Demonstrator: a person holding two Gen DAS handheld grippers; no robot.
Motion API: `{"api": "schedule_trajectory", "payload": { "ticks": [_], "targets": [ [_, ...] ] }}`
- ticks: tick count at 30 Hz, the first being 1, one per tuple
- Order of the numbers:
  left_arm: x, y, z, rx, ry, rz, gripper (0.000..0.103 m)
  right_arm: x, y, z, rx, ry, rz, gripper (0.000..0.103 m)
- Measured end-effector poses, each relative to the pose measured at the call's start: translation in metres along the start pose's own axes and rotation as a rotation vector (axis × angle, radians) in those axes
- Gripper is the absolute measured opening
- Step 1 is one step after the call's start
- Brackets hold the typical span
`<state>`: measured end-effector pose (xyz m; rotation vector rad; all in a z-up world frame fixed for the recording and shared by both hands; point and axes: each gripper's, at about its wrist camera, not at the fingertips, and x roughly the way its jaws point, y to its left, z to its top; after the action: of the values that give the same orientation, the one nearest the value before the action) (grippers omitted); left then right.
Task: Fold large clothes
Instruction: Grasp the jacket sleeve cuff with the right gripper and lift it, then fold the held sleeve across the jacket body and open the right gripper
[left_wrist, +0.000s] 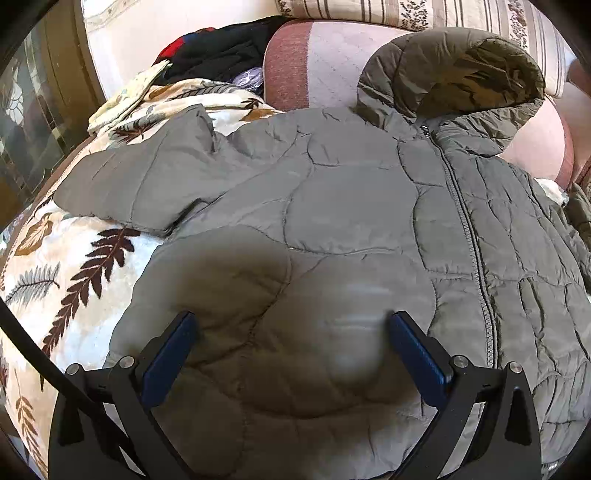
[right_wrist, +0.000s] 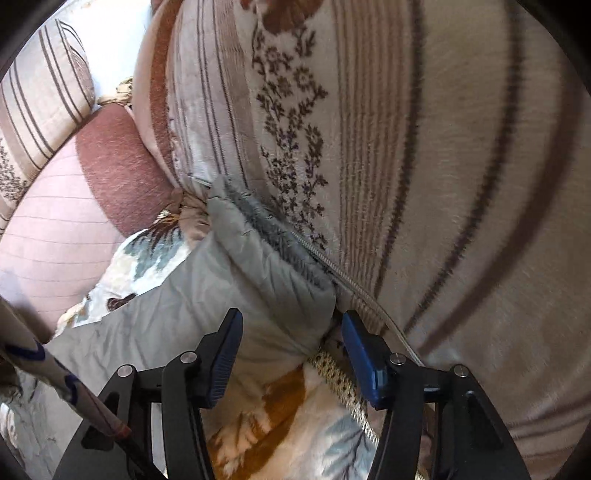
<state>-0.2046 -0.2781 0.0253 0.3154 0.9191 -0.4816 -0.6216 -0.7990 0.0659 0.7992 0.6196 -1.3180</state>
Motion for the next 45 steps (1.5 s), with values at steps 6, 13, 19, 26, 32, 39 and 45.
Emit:
{"api": "schedule_trajectory", "payload": {
  "ticks": [6, 13, 19, 26, 32, 39, 45],
  "targets": [
    [0.000, -0.006, -0.001, 0.027, -0.006, -0.001, 0.103, 0.017, 0.010, 0.006, -0.038, -0.047, -0.081, 0.021],
    [-0.003, -0.004, -0.002, 0.025, -0.012, -0.005, 0.103, -0.022, 0.013, 0.001, -0.066, -0.170, -0.074, 0.014],
    [-0.012, -0.004, -0.002, 0.033, -0.030, -0.016, 0.103, -0.090, 0.033, 0.001, -0.106, -0.263, -0.010, 0.013],
    [0.001, -0.012, -0.010, 0.098, 0.041, -0.010, 0.103, -0.188, 0.083, -0.019, -0.168, -0.365, 0.138, 0.013],
    [-0.024, 0.007, -0.004, 0.037, -0.027, -0.043, 0.103, -0.264, 0.147, -0.058, -0.270, -0.395, 0.327, 0.012],
    [-0.039, 0.037, 0.001, -0.033, -0.064, -0.041, 0.103, -0.311, 0.222, -0.116, -0.400, -0.354, 0.512, 0.012],
    [-0.044, 0.054, 0.003, -0.072, -0.076, -0.034, 0.103, -0.305, 0.283, -0.172, -0.508, -0.224, 0.639, 0.012]
  ]
}}
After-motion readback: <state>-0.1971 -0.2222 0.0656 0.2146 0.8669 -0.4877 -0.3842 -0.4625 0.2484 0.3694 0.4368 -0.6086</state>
